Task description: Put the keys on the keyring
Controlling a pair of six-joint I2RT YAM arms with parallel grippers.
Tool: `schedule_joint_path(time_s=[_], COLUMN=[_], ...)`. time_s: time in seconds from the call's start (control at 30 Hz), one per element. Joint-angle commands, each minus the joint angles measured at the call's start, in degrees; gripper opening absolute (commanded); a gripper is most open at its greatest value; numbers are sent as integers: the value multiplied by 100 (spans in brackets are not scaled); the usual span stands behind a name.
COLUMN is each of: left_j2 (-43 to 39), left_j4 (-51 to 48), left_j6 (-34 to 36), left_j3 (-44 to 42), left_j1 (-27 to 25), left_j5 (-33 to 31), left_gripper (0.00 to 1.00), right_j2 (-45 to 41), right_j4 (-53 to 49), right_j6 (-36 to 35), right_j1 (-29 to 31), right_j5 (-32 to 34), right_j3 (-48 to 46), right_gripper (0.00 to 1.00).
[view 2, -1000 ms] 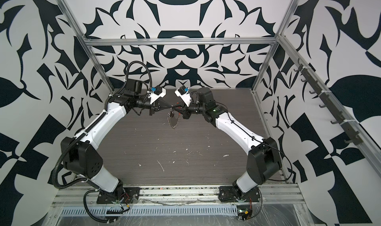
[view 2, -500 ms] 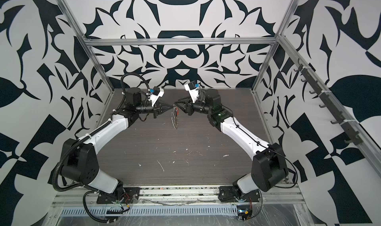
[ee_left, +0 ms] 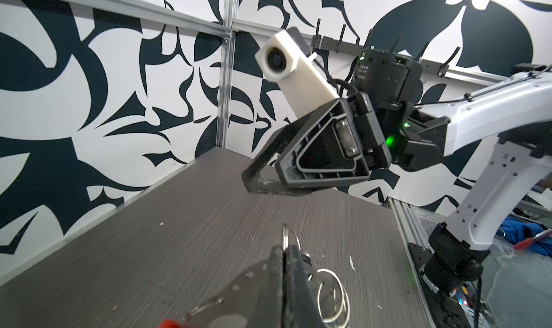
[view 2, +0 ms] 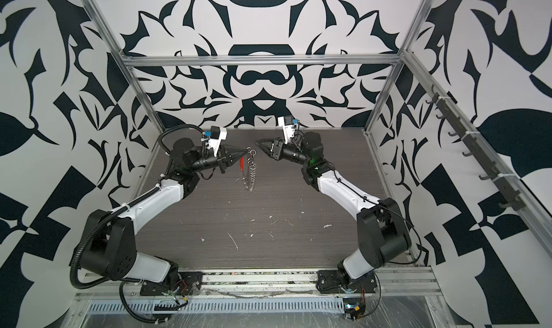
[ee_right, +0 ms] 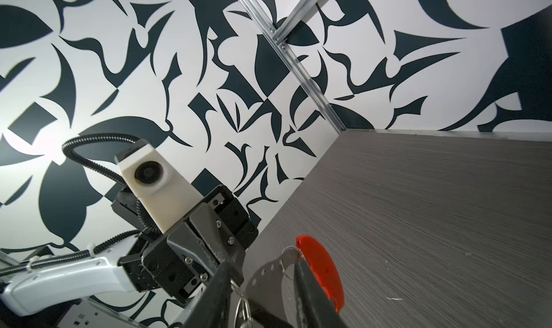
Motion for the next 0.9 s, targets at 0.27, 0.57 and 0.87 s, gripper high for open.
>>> schedule_joint_path(time_s=[0.27, 0.57, 0.87], left_j2=[0, 105, 145], left_j4=[1021, 1310, 1401], left_j6=[-546, -770, -812], left_j3=[56, 69, 83], left_j1=[-13, -20, -17], left_j5=[-222, -208, -152], left_gripper=[0, 0, 0], right_j2=[-136, -23, 130], right_j4=[879, 989, 1174], right_j6=[454, 501, 660], right_j1=[127, 172, 182], right_j5=[-397, -450, -472], right_j3=[-161, -91, -54], right_gripper=[36, 19, 9])
